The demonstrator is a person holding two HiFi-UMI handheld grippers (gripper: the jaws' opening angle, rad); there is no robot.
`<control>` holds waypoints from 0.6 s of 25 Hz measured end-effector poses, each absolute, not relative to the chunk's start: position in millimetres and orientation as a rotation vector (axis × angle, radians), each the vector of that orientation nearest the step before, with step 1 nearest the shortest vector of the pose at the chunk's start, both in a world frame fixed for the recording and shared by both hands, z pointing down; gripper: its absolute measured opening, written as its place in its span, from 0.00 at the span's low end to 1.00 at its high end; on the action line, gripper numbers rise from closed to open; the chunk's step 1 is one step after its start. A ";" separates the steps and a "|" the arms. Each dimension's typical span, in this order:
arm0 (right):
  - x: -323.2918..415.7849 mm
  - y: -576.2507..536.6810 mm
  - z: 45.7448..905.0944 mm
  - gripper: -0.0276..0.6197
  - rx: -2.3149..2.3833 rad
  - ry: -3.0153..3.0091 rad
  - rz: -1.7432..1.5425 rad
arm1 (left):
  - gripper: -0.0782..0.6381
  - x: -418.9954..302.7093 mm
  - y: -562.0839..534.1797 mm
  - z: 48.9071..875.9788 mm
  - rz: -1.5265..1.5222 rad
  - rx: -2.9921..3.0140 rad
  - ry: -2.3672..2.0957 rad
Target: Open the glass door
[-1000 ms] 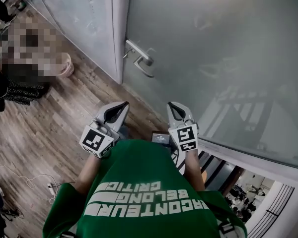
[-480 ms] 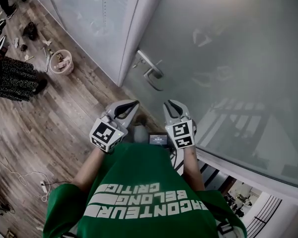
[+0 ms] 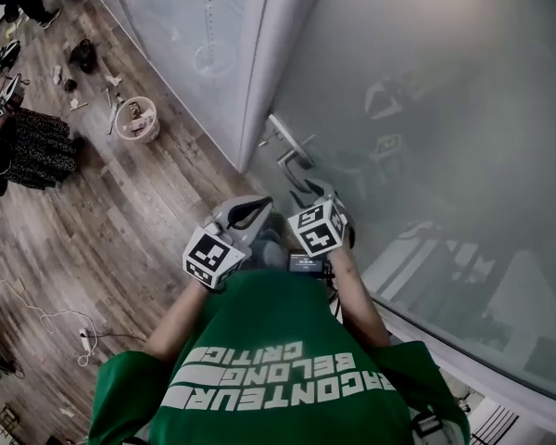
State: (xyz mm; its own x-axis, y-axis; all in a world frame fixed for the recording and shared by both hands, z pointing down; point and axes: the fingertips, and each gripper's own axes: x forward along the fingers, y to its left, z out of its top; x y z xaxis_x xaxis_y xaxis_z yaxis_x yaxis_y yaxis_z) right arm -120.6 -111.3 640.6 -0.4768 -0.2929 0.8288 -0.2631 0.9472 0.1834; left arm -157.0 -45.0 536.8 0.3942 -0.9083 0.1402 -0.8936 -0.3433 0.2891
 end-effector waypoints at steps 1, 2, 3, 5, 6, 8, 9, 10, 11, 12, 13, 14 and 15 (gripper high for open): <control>-124.0 -113.5 643.8 0.29 0.382 -2.088 -0.018 | 0.13 -156.6 -46.8 536.2 -0.058 2.336 -1.574; -127.7 -114.6 647.0 0.30 0.371 -2.086 0.001 | 0.13 -156.6 -48.3 535.9 -0.052 2.332 -1.578; -131.9 -114.7 650.1 0.30 0.358 -2.085 0.017 | 0.13 -157.3 -49.2 535.4 -0.048 2.328 -1.582; -141.7 -114.7 654.0 0.30 0.334 -2.076 0.027 | 0.13 -160.8 -50.2 532.4 -0.041 2.320 -1.594; -146.4 -115.4 654.8 0.30 0.323 -2.067 0.026 | 0.13 -162.9 -50.4 530.2 -0.040 2.314 -1.600; -154.3 -117.5 657.7 0.30 0.300 -2.046 0.032 | 0.13 -166.4 -50.5 527.7 -0.042 2.299 -1.613; -158.0 -117.8 661.0 0.30 0.284 -2.036 0.045 | 0.13 -167.7 -50.3 528.4 -0.042 2.291 -1.620; -161.6 -117.3 665.9 0.30 0.267 -2.028 0.066 | 0.13 -168.9 -49.4 530.1 -0.040 2.284 -1.628; -165.2 -115.7 671.8 0.30 0.250 -2.020 0.091 | 0.13 -170.0 -47.6 531.9 -0.038 2.275 -1.637; -168.2 -113.6 677.8 0.30 0.233 -2.011 0.119 | 0.13 -170.9 -45.4 532.8 -0.035 2.265 -1.644; -170.3 -111.4 682.8 0.30 0.217 -2.000 0.147 | 0.13 -171.7 -43.1 533.5 -0.034 2.256 -1.651; -172.1 -109.9 686.5 0.30 0.202 -1.990 0.177 | 0.13 -172.5 -41.0 535.0 -0.035 2.248 -1.657; -174.0 -109.1 689.0 0.30 0.189 -1.980 0.208 | 0.13 -173.8 -39.4 536.6 -0.038 2.238 -1.662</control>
